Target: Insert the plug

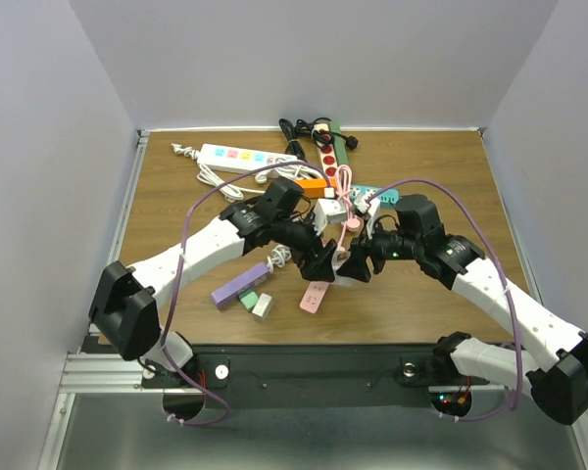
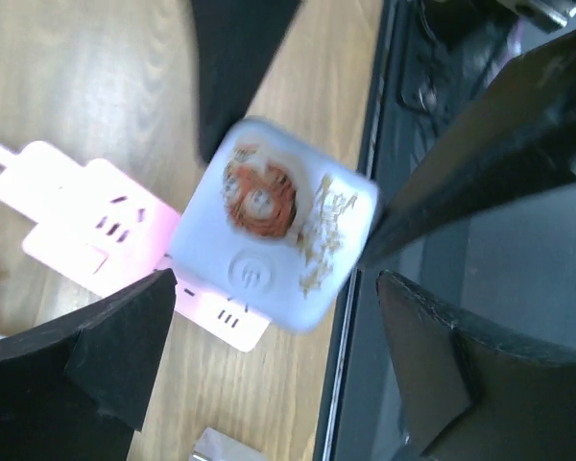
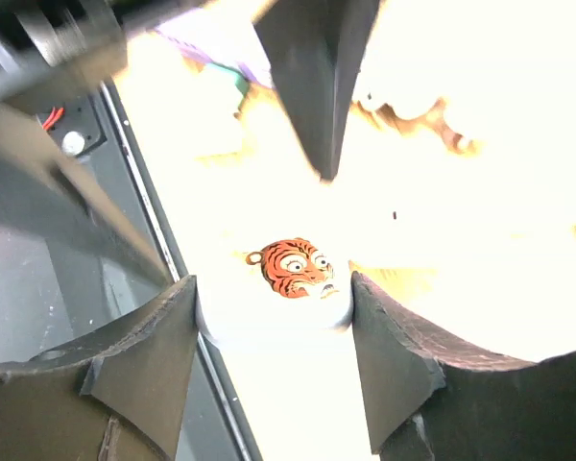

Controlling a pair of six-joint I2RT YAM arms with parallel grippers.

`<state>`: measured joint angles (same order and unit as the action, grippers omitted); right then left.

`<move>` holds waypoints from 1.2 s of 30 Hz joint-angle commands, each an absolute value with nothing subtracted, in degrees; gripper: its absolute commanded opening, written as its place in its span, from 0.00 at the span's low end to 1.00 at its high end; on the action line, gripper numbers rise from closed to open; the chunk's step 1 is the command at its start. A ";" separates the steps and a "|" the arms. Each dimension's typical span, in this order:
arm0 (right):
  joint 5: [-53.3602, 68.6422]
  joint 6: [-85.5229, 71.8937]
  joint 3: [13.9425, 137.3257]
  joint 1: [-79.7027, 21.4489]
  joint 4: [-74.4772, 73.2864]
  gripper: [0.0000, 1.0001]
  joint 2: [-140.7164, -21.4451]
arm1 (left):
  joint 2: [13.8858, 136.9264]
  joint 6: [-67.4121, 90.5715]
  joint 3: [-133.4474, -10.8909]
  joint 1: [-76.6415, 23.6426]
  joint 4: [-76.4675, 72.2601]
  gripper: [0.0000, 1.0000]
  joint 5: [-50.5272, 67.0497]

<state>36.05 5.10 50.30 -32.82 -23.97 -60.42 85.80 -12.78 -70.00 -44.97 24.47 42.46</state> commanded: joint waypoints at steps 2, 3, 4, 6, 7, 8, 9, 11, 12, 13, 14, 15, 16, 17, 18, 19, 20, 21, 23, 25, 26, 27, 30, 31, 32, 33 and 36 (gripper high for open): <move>33.04 1.50 48.52 -33.49 -21.10 0.01 -59.06 | 79.55 -5.72 -64.53 -42.19 12.57 0.98 39.99; 32.96 1.15 47.30 -33.49 -20.22 0.01 -58.89 | 77.97 -4.93 -63.29 -41.58 11.26 0.98 39.47; 32.78 0.71 46.85 -33.49 -19.08 0.01 -58.80 | 77.00 -4.14 -62.06 -41.31 10.38 0.98 39.11; 31.38 0.35 46.32 -33.49 -18.11 0.01 -58.27 | 73.66 -1.68 -58.11 -40.35 7.23 0.98 38.85; 31.46 0.18 46.14 -33.57 -17.58 0.01 -58.01 | 72.43 -0.45 -56.79 -39.99 5.90 0.98 38.50; 31.38 0.09 45.97 -33.49 -15.92 0.01 -57.83 | 71.20 0.26 -55.47 -39.82 4.67 0.98 36.93; 31.55 0.09 45.53 -33.57 -14.78 0.01 -57.22 | 69.02 3.83 -53.28 -39.21 2.22 0.98 35.61; 31.64 -2.89 43.34 -33.92 -10.30 0.01 -56.60 | 66.29 6.84 -50.55 -38.85 -1.21 0.98 32.01; 31.64 -3.51 42.63 -34.19 -8.72 0.01 -56.34 | 65.57 10.68 -49.58 -38.76 -2.62 0.98 30.86; 31.55 -4.73 41.84 -34.36 -5.74 0.01 -56.25 | 64.61 12.90 -48.70 -38.76 -4.29 0.98 29.63; 30.94 -5.53 40.27 -34.80 -3.80 0.01 -56.16 | 63.12 15.18 -46.78 -38.76 -6.05 0.98 28.40; 30.42 -6.06 39.38 -35.94 -1.87 0.01 -56.08 | 62.41 17.12 -45.71 -38.76 -9.20 0.98 27.43; 29.71 -6.59 38.68 -36.64 -0.45 0.01 -56.16 | 61.71 21.32 -44.57 -38.76 -11.14 0.98 26.90; 27.62 -7.29 37.63 -37.43 2.87 0.01 -56.51 | 60.74 22.66 -42.82 -38.85 -12.38 0.98 25.68; 26.47 -7.47 37.18 -39.09 4.21 0.01 -56.77 | 60.38 23.89 -42.02 -38.85 -13.70 0.98 24.53; 25.41 -7.56 36.74 -39.89 5.35 0.01 -57.13 | 60.12 25.39 -41.32 -38.85 -14.32 0.98 23.30; 24.01 -7.82 36.13 -40.77 7.97 0.01 -57.65 | 59.94 26.53 -40.09 -38.93 -14.76 0.98 22.07; 23.39 -8.08 34.90 -42.09 11.13 0.01 -57.92 | 59.94 27.06 -39.64 -39.11 -14.94 0.98 21.02; 22.25 -8.61 33.67 -42.89 13.52 0.01 -58.70 | 60.03 28.12 -38.41 -39.02 -15.03 0.98 19.17; 21.01 -8.53 32.52 -43.59 15.02 0.01 -59.15 | 60.47 29.00 -38.06 -39.02 -14.77 0.98 18.20; 20.05 -8.35 32.17 -43.85 16.16 0.01 -59.41 | 60.47 30.31 -37.62 -39.11 -14.85 0.98 17.32; 19.87 -8.44 31.73 -44.03 16.87 0.01 -59.85 | 60.56 30.93 -37.44 -39.11 -14.85 0.98 16.88; 19.25 -9.14 30.50 -45.08 19.24 0.01 -60.90 | 59.77 33.48 -36.56 -39.11 -15.29 0.98 13.63; 18.81 -9.23 30.15 -45.44 19.77 0.01 -61.43 | 59.42 34.88 -36.39 -39.20 -15.12 0.98 12.49; 18.03 -9.32 29.28 -45.87 20.73 0.01 -61.61 | 59.07 35.41 -36.04 -39.29 -14.86 0.98 10.39; 17.58 -9.49 29.01 -46.40 21.18 0.01 -61.61 | 58.19 35.85 -35.95 -39.37 -14.77 0.98 9.50; 16.36 -10.19 28.13 -47.02 22.24 0.01 -62.14 | 57.74 36.56 -35.60 -39.37 -14.41 0.98 7.47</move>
